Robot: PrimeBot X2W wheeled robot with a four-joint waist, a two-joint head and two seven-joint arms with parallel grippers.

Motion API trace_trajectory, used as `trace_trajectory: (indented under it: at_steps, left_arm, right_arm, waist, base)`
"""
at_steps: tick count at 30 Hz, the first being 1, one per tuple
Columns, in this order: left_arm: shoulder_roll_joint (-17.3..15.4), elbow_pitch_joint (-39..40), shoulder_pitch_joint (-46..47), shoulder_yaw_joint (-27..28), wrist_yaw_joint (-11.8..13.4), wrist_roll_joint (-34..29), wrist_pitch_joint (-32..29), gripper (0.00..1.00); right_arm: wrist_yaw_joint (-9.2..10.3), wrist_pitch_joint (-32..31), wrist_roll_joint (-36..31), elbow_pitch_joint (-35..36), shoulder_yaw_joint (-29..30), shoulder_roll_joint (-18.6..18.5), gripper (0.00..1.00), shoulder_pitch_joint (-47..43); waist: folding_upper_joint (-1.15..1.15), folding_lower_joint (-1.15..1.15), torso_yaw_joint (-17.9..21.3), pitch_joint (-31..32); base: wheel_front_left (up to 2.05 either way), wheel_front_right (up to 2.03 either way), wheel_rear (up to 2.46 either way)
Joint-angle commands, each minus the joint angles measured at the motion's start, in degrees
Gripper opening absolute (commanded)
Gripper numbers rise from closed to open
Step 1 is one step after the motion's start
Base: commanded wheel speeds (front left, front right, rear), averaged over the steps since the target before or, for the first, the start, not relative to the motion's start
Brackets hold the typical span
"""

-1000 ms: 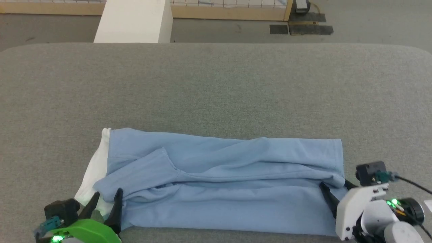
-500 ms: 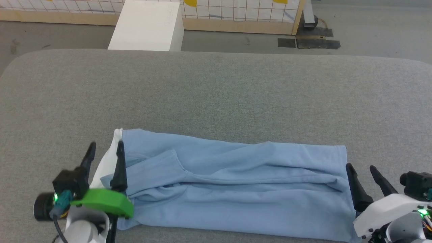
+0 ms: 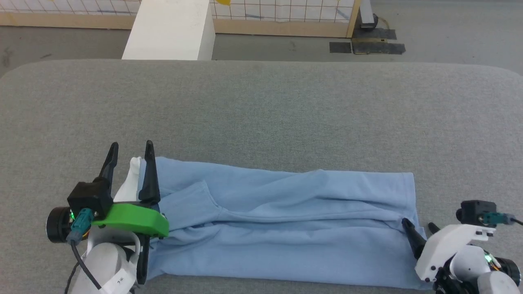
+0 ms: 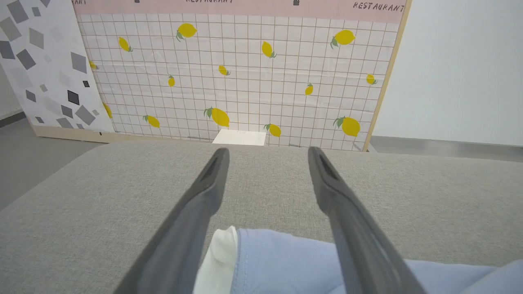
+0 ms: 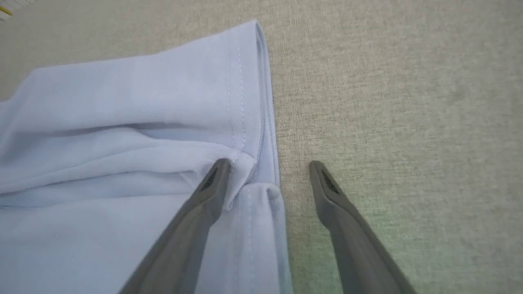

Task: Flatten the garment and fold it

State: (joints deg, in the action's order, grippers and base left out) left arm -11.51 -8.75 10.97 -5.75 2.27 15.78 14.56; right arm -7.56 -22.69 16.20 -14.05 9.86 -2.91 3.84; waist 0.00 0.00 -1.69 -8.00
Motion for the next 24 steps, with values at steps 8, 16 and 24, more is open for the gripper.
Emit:
trace_trajectory:
  at_steps: [8, 16, 24]
  left_arm:
    - [3.04, -1.96, 0.98, 2.96, -3.36, -3.02, 0.43, 1.00]
    - [4.56, -3.30, 0.82, 4.87, -5.28, -5.02, 0.43, 1.00]
    - [5.27, -3.53, 0.09, 6.67, -6.34, -6.31, 0.43, 1.00]
  right_arm:
    - [0.08, -10.99, 0.36, -4.94, -3.75, 0.02, 0.43, 2.41]
    - [0.08, -11.23, -0.65, -1.13, -2.57, 0.02, 0.00, 0.73]
    - [0.08, -6.08, -5.93, 0.06, 9.44, 0.03, 0.00, 0.32]
  waist:
    - [0.00, 0.00, -0.48, 0.03]
    - [0.00, 0.00, -0.68, 0.59]
    - [0.00, 0.00, -0.05, 1.05]
  base:
    - [0.00, 0.00, 0.00]
    - [0.00, 0.00, 0.00]
    - [0.00, 0.00, 0.00]
